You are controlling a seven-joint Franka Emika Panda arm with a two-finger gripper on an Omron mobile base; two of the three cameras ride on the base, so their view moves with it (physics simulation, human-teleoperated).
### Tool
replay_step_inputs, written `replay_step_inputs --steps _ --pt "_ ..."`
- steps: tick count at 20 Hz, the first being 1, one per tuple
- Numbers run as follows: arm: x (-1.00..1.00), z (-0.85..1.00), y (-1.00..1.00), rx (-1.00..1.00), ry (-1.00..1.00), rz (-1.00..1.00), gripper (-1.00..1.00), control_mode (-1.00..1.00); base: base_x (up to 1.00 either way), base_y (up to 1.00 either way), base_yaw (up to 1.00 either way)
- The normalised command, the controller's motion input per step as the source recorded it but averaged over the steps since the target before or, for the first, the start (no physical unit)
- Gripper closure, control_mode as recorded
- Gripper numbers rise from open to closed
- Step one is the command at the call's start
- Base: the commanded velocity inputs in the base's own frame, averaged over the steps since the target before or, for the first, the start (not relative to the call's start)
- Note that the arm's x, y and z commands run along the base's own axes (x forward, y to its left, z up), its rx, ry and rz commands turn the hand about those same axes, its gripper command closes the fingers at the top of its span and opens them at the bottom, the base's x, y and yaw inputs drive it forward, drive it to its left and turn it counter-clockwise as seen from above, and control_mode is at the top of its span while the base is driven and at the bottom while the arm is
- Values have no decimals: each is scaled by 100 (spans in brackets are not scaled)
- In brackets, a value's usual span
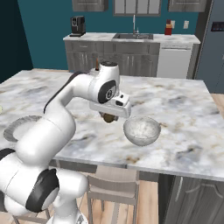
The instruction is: Take the fruits from the plate on the dining counter and place two fruits in each bowl.
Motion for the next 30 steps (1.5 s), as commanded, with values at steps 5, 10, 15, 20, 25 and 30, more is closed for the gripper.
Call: replay_step_inputs --steps 5,10,15,20,25,30 --pt "26 -52 -73 -5 0 -18 100 -100 0 0 0" --pt "13 -56 -48 0 -2 -3 100 -100 0 0 0" --pt "29 -30 -15 0 0 0 100 -100 0 0 0" --pt "41 0 -3 0 2 0 100 -100 0 0 0" --pt "48 -19 -12 0 0 0 100 -100 0 0 0" --pt "31 -50 -19 0 0 0 100 -100 0 0 0"
